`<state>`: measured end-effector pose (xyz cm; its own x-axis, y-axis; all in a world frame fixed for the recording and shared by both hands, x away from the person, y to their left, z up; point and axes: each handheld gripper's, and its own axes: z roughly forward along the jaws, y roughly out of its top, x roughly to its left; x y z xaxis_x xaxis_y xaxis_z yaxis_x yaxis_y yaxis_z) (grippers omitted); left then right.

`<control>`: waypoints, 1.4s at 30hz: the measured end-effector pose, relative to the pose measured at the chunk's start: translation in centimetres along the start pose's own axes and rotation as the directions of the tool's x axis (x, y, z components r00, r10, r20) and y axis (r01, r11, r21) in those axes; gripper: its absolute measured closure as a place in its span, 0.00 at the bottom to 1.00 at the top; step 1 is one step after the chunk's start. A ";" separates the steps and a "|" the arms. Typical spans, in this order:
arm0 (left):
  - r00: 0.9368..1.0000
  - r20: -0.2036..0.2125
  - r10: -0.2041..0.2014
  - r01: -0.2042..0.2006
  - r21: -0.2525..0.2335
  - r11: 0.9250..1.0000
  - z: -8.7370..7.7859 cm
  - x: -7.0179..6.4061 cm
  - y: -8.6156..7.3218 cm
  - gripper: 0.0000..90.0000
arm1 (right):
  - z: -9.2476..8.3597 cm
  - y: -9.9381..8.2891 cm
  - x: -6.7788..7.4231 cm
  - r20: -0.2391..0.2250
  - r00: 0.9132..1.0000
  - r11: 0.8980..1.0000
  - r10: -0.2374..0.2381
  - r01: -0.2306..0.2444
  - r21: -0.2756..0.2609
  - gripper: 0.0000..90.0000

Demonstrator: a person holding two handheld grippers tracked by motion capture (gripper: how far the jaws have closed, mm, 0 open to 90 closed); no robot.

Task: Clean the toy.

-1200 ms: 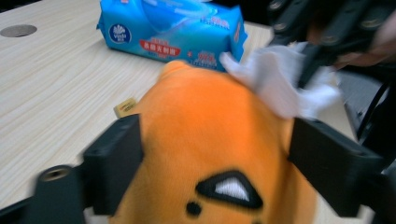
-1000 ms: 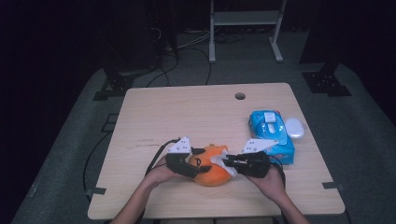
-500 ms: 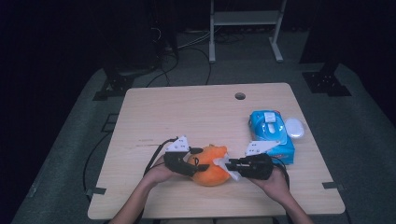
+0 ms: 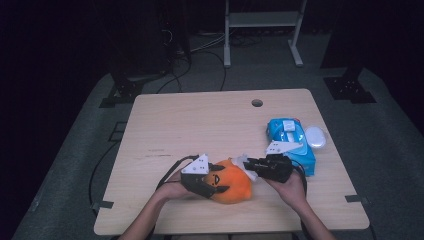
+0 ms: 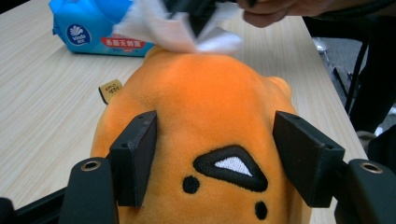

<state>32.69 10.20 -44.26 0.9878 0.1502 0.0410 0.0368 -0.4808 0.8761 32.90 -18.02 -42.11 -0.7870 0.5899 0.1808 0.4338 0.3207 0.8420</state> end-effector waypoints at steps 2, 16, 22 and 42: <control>1.000 0.000 -0.007 0.007 -0.005 1.000 0.0 0.0 -0.1 0.36 | 0.1 -0.1 -0.5 0.002 1.000 1.000 0.017 -0.017 -0.003 0.86; 0.985 -0.058 -0.162 0.161 -0.016 0.987 -0.6 1.7 -0.7 0.34 | -0.7 -1.4 0.6 -0.057 0.998 0.994 -0.025 0.031 0.109 0.86; 0.993 -0.047 -0.105 0.105 -0.002 0.994 0.1 0.9 -0.3 0.34 | 0.0 0.0 2.5 -0.089 0.993 0.995 -0.074 0.080 0.067 0.85; 0.999 -0.020 -0.041 0.041 -0.002 0.999 0.5 0.2 0.6 0.24 | 0.7 0.4 2.2 -0.037 0.996 0.996 -0.077 0.079 0.038 0.85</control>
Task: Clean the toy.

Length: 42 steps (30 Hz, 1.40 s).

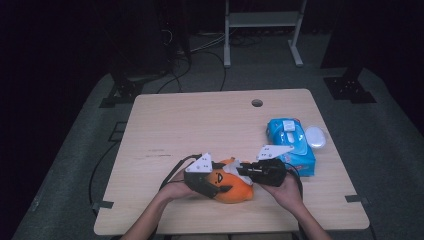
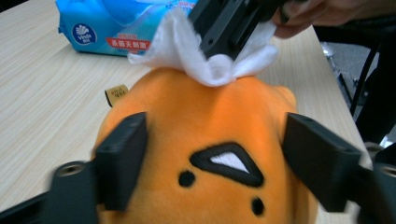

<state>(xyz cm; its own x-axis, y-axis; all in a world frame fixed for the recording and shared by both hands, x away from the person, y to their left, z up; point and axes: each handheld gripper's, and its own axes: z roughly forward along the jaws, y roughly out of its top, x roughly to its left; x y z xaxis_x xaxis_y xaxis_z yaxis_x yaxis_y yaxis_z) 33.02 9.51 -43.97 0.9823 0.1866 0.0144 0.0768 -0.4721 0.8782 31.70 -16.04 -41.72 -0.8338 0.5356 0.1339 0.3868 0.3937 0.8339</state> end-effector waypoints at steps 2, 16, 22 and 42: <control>1.000 0.003 -0.008 0.008 -0.009 1.000 -0.4 0.2 0.3 0.18 | -0.1 -0.4 -0.8 -0.006 1.000 1.000 0.023 -0.023 -0.001 0.85; 0.998 -0.035 -0.059 0.059 -0.016 0.998 -0.4 0.7 -0.2 0.27 | -0.9 -0.1 -0.6 0.077 0.997 1.000 0.002 -0.001 -0.014 0.85; 0.998 -0.043 -0.047 0.046 -0.013 0.999 -0.8 0.7 0.1 0.23 | -0.6 0.5 0.8 0.041 0.998 0.998 -0.051 0.052 -0.024 0.86; 0.994 -0.074 -0.074 0.073 -0.010 0.997 0.0 -0.1 1.3 0.21 | -1.2 1.3 1.6 0.041 0.996 0.996 -0.077 0.079 -0.049 0.86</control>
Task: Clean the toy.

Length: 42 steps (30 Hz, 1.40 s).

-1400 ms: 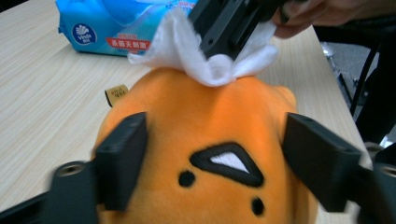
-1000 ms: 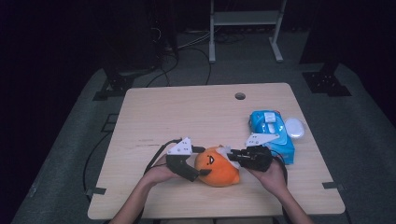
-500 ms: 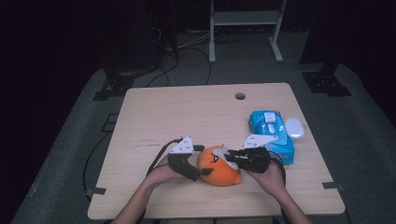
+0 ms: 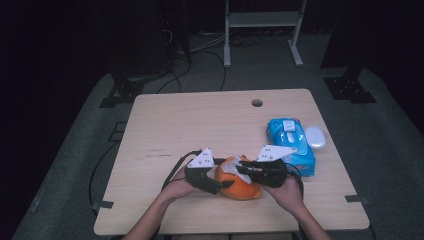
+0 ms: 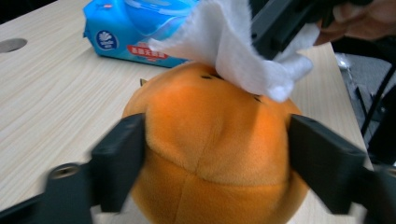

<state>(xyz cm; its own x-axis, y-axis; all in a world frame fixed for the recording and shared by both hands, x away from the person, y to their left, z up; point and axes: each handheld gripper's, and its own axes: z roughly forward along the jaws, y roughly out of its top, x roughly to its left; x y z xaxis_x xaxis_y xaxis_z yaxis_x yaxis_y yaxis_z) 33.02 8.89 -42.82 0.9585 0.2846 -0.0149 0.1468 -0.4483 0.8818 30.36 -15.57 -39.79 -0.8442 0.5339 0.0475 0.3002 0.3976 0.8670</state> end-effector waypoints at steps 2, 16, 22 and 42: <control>0.999 -0.006 -0.043 0.043 -0.012 0.999 0.0 0.3 -0.2 0.11 | 0.1 -0.5 -0.8 -0.008 0.999 0.999 0.033 -0.033 0.005 0.86; 0.999 -0.026 -0.021 0.021 -0.013 1.000 0.8 -1.0 0.4 0.27 | -0.3 0.5 1.0 -0.009 1.000 1.000 -0.007 0.007 -0.004 0.86; 0.999 -0.029 0.016 -0.016 -0.001 1.000 0.7 -1.2 0.3 0.28 | -0.4 0.4 0.1 0.003 1.000 1.000 0.012 -0.012 -0.004 0.86; 0.997 -0.044 0.068 -0.068 0.015 0.998 1.0 -2.2 0.8 0.30 | -0.5 0.8 1.2 -0.008 1.000 1.000 -0.023 0.023 -0.001 0.86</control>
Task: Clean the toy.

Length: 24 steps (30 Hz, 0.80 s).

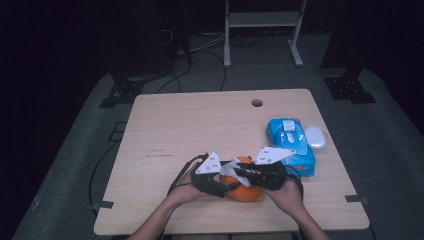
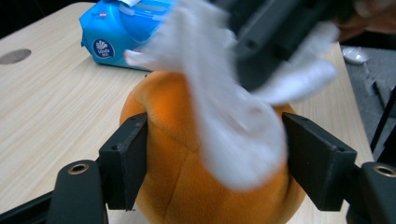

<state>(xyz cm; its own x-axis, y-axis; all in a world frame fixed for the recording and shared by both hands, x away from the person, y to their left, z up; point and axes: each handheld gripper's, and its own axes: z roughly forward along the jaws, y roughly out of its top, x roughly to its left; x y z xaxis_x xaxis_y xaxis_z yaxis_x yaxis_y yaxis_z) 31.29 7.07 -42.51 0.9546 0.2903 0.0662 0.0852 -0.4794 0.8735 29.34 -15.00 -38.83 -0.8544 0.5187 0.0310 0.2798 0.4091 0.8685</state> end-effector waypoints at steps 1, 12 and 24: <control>1.000 0.004 0.002 -0.002 -0.003 1.000 0.0 0.0 0.0 0.30 | -0.1 -0.1 -0.5 -0.006 1.000 1.000 0.021 -0.021 -0.008 0.85; 0.974 0.086 -0.211 0.216 -0.054 0.975 -0.3 1.8 -0.7 0.18 | -0.3 -2.0 -3.1 0.028 0.993 0.993 0.112 -0.113 0.034 0.85; 0.997 0.052 -0.063 0.064 -0.028 0.998 -0.4 0.9 -0.7 0.35 | 0.0 -0.5 -0.6 -0.006 0.999 0.999 0.034 -0.034 0.014 0.86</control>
<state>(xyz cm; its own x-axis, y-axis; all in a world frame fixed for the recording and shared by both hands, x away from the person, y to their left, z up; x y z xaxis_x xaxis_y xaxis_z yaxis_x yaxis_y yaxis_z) 31.98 7.96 -42.87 0.9609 0.2764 -0.0138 0.1382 -0.4362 0.8892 29.69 -15.53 -39.22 -0.8469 0.5280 0.0636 0.3150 0.4017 0.8599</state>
